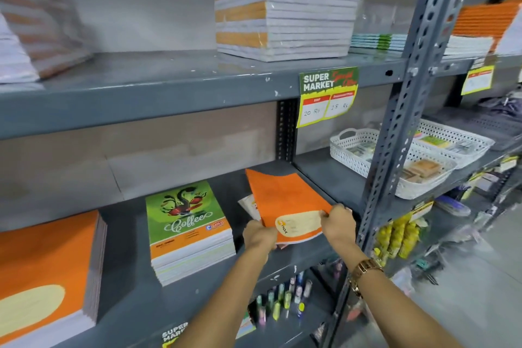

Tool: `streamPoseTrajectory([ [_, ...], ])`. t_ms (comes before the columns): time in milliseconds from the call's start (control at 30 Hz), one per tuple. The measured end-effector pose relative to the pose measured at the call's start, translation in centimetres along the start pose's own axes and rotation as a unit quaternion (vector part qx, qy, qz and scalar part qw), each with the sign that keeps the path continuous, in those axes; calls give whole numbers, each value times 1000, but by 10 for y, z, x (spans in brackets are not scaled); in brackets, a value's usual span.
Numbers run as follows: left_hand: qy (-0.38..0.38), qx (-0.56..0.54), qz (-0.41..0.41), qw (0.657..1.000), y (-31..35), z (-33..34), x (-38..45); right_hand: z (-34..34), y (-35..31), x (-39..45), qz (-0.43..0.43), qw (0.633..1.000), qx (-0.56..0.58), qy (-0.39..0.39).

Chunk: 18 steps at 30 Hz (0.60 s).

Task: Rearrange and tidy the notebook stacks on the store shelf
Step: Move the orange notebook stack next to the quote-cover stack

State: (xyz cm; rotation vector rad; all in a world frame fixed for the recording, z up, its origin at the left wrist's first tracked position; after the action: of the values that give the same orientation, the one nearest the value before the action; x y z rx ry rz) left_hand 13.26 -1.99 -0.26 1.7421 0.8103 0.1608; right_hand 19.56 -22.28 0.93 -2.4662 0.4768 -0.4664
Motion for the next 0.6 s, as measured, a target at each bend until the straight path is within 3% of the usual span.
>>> streamPoseTrajectory([
  [200, 51, -30, 46, 997, 19, -45, 5, -22, -43, -18, 14, 992, 112, 51],
  [333, 103, -61, 67, 991, 30, -100, 8, -27, -84, -43, 27, 975, 214, 44],
  [467, 166, -73, 68, 981, 19, -163, 15, -8, -128, -79, 54, 948, 310, -35],
  [600, 248, -59, 60, 965, -1, -240, 16, 25, -174, -129, 114, 896, 399, -156],
])
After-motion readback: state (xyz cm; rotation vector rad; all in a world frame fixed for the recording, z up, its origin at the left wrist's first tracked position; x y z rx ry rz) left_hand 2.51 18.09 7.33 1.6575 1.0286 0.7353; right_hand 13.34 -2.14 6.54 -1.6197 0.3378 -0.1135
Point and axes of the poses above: each hand's wrist, its own x-axis towards the middle knuckle, its own z-axis out of the palm, y = z × x, the point moved 8 cm from there along x, towards the middle knuckle, and after that the axes turned 14 degrees about y, right-handed, at the moved point
